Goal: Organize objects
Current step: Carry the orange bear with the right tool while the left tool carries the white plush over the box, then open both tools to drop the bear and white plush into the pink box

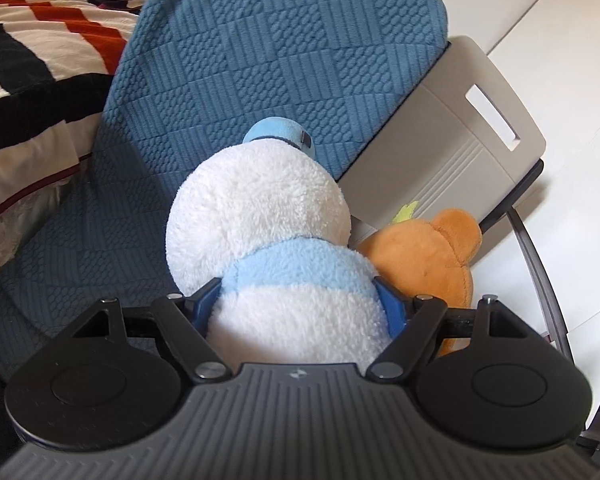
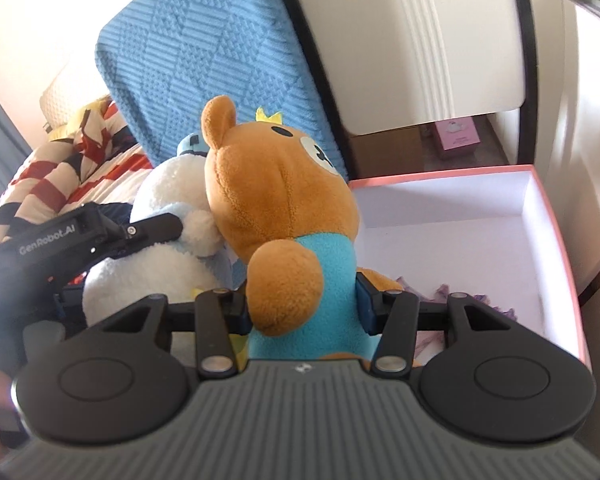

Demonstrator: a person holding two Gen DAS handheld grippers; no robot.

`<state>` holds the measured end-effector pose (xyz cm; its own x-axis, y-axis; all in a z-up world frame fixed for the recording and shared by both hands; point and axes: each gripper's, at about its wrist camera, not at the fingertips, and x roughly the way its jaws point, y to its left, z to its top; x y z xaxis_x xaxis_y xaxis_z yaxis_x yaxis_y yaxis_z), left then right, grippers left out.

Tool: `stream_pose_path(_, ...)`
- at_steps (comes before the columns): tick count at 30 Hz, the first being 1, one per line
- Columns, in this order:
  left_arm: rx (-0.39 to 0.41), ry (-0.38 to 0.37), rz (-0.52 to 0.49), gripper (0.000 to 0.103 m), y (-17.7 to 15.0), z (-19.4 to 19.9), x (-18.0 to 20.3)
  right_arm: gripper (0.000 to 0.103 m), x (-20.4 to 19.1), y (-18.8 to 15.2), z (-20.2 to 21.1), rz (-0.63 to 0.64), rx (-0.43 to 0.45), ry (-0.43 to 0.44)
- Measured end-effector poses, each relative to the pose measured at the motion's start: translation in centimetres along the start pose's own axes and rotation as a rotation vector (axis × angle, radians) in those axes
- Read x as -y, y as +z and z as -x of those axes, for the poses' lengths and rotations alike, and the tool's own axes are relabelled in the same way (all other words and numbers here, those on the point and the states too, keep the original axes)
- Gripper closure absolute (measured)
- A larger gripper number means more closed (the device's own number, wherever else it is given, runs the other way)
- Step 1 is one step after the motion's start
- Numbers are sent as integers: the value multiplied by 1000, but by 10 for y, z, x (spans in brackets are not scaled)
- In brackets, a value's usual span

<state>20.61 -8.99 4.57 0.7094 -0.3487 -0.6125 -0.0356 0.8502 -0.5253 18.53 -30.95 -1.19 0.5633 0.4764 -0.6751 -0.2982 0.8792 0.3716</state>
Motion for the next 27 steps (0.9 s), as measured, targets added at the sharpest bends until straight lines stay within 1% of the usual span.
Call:
stream_pose_path(4,-25,-12,-16,22,-8,-22,15,52,22,-1,-3,-8,-1,-34)
stream_pose_path(9,-72,-16,-45,22,-22,-53,32,52,55,-6,-11,-59,-19,-68)
stream_pose_path(18,-150,-6,-82,22,-42,-108,50,52,104,-17,-33,-126,-50,-119)
stream_pose_path(21,-165,2,-107,23,-46,-124,56,52,119,-21,-41,-151,-66,-132)
stream_pose_path(23,-165,3,-134,26,-50,-132,61,52,128,-24,-47,-166,-78,-141)
stream_pose_path(24,-163,-4,-146,29,-51,-135,64,52,132,-25,-50,-170,-83,-147)
stream_pose_path(25,-161,-15,-155,37,-50,-138,67,52,136,-27,-53,-175,-88,-150)
stream_pose_path(26,-162,-26,-163,40,-51,-141,70,52,140,-28,-55,-181,-93,-151)
stream_pose_path(27,-171,-25,-171,41,-52,-146,73,51,143,-30,-59,-184,-102,-162)
